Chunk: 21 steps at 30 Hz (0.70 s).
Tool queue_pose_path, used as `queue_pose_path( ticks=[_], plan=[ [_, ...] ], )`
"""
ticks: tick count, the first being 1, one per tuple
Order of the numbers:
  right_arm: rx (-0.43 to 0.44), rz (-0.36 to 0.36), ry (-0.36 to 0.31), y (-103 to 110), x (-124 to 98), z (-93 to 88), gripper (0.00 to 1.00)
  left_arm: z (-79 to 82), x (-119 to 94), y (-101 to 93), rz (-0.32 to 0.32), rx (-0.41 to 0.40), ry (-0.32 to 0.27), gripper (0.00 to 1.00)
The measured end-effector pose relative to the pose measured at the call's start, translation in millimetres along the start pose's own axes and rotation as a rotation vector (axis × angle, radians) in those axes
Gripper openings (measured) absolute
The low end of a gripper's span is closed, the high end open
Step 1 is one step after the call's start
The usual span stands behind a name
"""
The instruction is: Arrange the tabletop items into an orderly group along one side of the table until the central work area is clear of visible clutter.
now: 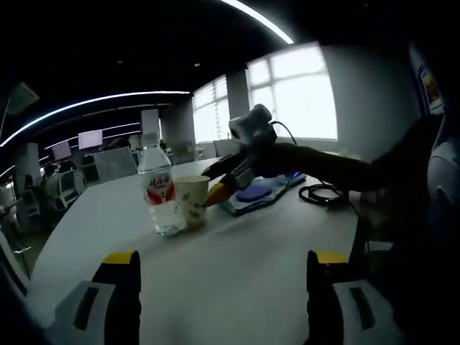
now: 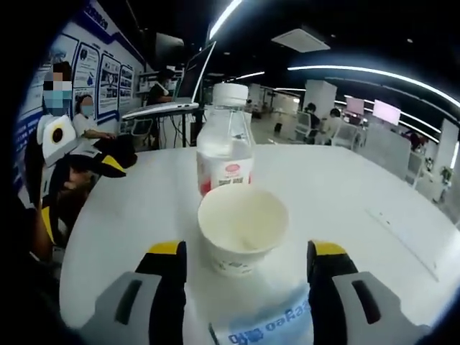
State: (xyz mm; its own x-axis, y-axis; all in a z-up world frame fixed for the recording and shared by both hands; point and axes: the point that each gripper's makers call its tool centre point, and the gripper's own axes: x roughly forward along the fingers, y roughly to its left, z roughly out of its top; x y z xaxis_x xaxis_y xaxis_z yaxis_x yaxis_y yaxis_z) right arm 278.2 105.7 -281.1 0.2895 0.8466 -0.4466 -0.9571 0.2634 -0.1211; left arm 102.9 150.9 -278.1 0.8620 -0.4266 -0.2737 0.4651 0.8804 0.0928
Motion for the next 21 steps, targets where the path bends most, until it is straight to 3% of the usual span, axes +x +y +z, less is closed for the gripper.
queue_pose_path(
  ticks=[7, 12, 21],
  plan=[
    [0.006, -0.001, -0.010, -8, 8, 4.3, 0.58, -4.1, -7, 4.2, 0.015, -0.009, 0.001, 0.94],
    [-0.002, -0.005, -0.025, -11, 8, 7.7, 0.46, -8.2, -7, 5.3, 0.019, -0.017, 0.012, 0.94],
    [-0.026, -0.023, -0.044, -11, -5, 12.5, 0.43, -6.7, -4, 4.2, 0.015, -0.018, 0.009, 0.93]
  ],
)
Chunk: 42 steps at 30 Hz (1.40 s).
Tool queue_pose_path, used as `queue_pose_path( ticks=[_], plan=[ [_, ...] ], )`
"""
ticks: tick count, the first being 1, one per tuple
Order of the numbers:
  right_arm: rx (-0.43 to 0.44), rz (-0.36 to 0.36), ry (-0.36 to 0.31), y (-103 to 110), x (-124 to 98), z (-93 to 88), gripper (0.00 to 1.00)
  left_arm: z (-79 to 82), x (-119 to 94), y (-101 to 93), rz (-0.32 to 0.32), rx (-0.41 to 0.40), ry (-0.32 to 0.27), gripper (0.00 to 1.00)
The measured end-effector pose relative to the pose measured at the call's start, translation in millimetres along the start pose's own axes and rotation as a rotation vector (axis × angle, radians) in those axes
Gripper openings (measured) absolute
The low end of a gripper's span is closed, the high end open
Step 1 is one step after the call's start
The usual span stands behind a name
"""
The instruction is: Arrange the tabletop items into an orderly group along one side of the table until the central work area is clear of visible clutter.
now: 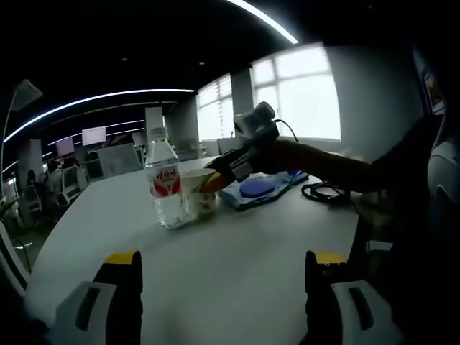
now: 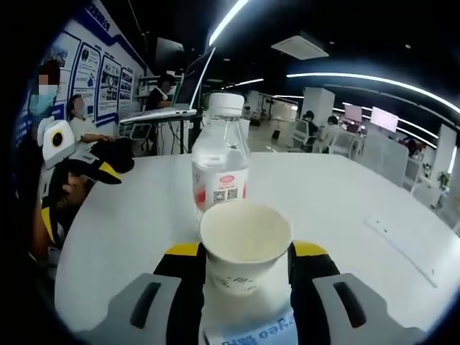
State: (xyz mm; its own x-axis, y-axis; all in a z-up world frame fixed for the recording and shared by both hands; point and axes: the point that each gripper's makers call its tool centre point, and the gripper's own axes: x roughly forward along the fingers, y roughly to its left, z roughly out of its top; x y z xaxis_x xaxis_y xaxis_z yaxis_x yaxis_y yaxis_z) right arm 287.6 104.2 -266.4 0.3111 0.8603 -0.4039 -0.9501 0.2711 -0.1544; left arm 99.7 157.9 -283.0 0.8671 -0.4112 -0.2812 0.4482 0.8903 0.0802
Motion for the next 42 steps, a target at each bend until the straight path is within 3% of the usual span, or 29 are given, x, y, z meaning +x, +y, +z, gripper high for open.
queue_pose_path(
  ticks=[12, 19, 22, 24, 31, 36, 42],
  plan=[
    [-0.011, 0.002, 0.030, 2, -2, -9.1, 0.45, -0.2, 3, -6.3, -0.015, 0.009, 0.008, 0.93],
    [0.013, -0.010, 0.041, 2, -9, -10.4, 0.63, 2.5, 2, -7.0, -0.014, 0.007, 0.002, 0.93],
    [0.022, -0.003, 0.060, 6, -14, -13.6, 0.79, 4.0, 3, -8.8, -0.016, 0.008, -0.001, 0.94],
    [0.009, 0.002, 0.075, 10, -19, -14.9, 0.85, 5.1, 4, -11.2, -0.021, 0.011, -0.002, 0.94],
    [-0.018, 0.008, 0.053, 26, -35, -11.8, 0.91, 7.7, 8, -17.5, -0.031, 0.016, 0.003, 0.98],
    [-0.033, 0.005, 0.033, 30, -45, -5.8, 0.90, 9.1, 10, -21.8, -0.040, 0.024, 0.007, 0.98],
    [-0.035, 0.003, 0.027, 31, -50, -12.6, 0.90, 12.6, 13, -29.6, -0.058, 0.031, 0.005, 0.97]
  ],
)
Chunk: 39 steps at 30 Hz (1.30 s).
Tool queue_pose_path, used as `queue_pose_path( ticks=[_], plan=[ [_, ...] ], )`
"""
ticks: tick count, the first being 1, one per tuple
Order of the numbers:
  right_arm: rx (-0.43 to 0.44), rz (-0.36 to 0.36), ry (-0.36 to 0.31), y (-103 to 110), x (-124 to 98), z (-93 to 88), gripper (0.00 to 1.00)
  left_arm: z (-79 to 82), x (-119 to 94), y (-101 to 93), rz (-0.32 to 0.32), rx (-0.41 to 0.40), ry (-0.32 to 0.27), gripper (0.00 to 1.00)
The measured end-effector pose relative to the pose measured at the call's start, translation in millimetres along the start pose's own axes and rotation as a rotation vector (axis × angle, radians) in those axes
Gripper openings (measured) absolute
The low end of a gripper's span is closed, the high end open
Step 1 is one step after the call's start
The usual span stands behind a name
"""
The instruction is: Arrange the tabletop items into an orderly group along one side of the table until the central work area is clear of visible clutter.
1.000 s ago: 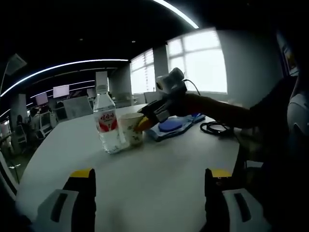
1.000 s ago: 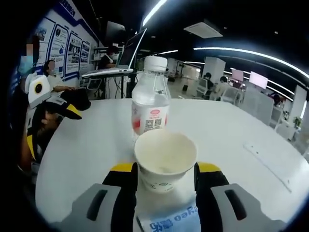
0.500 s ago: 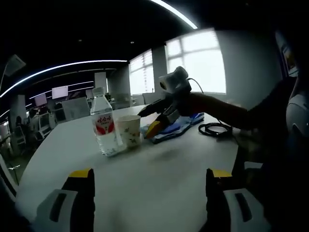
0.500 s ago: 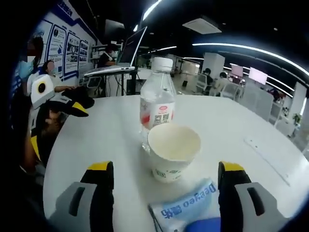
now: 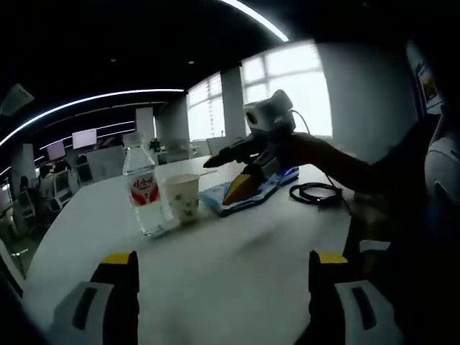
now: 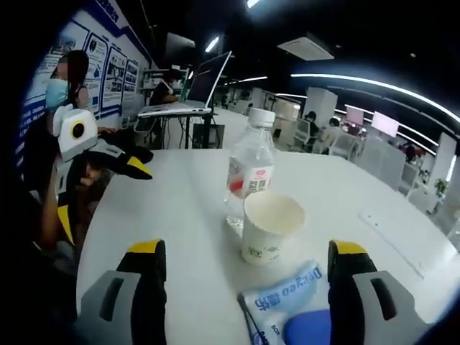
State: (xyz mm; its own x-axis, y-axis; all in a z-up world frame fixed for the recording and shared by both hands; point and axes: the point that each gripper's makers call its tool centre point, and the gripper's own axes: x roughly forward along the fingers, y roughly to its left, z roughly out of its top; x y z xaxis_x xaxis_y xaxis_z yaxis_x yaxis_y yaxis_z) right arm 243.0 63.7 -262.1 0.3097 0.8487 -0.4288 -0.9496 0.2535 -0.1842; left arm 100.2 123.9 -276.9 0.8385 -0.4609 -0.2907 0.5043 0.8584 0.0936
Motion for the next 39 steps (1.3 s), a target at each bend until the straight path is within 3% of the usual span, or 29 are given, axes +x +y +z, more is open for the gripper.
queue_pose_path(
  ticks=[14, 21, 24, 31, 39],
  plan=[
    [0.018, -0.058, -0.013, 5, -38, -8.5, 0.86, 8.9, 25, -35.6, -0.102, 0.038, 0.004, 0.95],
    [0.038, -0.076, -0.047, 10, -61, -8.3, 0.87, 11.1, 30, -41.0, -0.117, 0.037, -0.002, 0.95],
    [0.024, -0.115, 0.000, 8, -76, -20.3, 0.86, 11.5, 29, -40.0, -0.112, 0.042, -0.005, 0.95],
    [0.044, -0.159, 0.016, 8, -106, -38.1, 0.89, 15.7, 27, -39.2, -0.112, 0.045, -0.016, 0.96],
    [0.075, -0.218, 0.057, 4, -141, -71.4, 0.90, 16.6, 22, -40.1, -0.130, 0.066, -0.026, 0.99]
  ],
)
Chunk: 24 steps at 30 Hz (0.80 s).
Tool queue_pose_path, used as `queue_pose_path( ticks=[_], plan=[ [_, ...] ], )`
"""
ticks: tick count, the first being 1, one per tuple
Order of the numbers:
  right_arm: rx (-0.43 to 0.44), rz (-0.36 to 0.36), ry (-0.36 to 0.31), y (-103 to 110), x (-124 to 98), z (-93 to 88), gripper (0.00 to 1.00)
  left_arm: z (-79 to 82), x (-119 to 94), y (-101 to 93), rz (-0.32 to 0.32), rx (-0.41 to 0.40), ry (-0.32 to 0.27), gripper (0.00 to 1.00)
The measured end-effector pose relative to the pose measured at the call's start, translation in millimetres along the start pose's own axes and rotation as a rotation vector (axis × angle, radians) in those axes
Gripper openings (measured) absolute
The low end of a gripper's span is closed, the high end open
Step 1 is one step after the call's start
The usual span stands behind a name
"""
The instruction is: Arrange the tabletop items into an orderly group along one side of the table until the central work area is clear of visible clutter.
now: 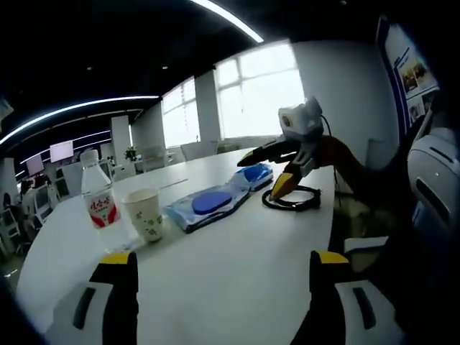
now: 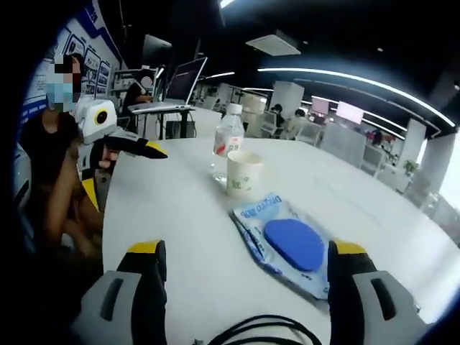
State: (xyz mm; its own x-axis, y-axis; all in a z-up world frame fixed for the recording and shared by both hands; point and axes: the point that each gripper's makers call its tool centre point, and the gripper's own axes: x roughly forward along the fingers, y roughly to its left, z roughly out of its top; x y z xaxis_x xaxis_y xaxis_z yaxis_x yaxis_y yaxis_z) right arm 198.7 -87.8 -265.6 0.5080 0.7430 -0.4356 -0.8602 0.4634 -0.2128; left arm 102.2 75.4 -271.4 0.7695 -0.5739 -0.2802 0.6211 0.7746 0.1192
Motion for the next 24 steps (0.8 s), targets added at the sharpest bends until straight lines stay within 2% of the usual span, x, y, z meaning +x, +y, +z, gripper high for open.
queue_pose_path(
  ticks=[4, 8, 11, 19, 24],
  plan=[
    [0.061, -0.028, -0.005, -9, -24, -19.3, 0.92, -2.1, -4, 2.8, -0.006, -0.011, -0.003, 1.00],
    [0.093, -0.088, 0.002, -26, -49, -38.4, 0.94, 2.8, -11, 7.5, -0.008, -0.025, -0.029, 1.00],
    [0.108, -0.106, 0.009, -32, -62, -49.0, 0.96, 4.2, -16, 9.8, -0.004, -0.018, -0.035, 1.00],
    [0.117, -0.133, 0.004, -40, -85, -61.7, 1.00, 7.8, -22, 8.8, -0.016, -0.020, -0.060, 1.00],
    [0.125, -0.145, 0.002, -42, -92, -67.0, 1.00, 3.0, -24, 13.6, -0.002, -0.021, -0.048, 1.00]
  ],
)
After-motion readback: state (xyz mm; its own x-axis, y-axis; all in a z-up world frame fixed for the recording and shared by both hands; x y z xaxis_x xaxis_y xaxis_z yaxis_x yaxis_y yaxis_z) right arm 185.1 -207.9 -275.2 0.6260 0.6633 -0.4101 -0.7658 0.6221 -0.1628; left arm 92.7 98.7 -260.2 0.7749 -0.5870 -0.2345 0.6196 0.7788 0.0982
